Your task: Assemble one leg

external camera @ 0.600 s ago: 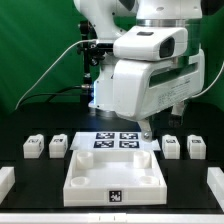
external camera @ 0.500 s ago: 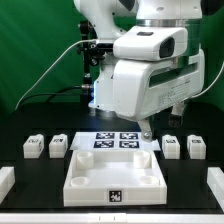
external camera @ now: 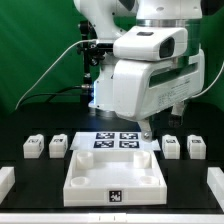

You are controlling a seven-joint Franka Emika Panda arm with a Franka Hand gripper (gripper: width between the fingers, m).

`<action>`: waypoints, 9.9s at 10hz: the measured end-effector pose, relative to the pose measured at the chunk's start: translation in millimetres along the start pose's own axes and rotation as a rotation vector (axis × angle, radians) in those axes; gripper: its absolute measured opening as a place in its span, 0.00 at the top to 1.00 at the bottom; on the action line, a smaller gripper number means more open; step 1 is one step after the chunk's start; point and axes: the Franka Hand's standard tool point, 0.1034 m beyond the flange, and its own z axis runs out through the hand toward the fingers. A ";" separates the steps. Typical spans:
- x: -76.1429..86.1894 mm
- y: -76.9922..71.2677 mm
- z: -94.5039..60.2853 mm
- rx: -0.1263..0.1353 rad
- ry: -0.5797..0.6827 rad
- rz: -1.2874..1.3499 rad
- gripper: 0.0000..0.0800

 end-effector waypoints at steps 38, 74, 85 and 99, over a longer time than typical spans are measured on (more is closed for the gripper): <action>-32.9 -60.3 103.0 0.031 0.051 -0.625 0.92; 1.9 -177.9 65.6 0.466 -0.733 0.690 0.19; -19.9 -212.7 108.7 0.437 -0.866 0.855 0.54; 0.9 -138.8 -12.1 0.248 -0.426 0.796 0.64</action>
Offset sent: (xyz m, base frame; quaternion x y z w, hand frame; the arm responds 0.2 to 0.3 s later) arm -0.0994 -0.0076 -0.0228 -0.0031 0.0142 -0.2519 0.9677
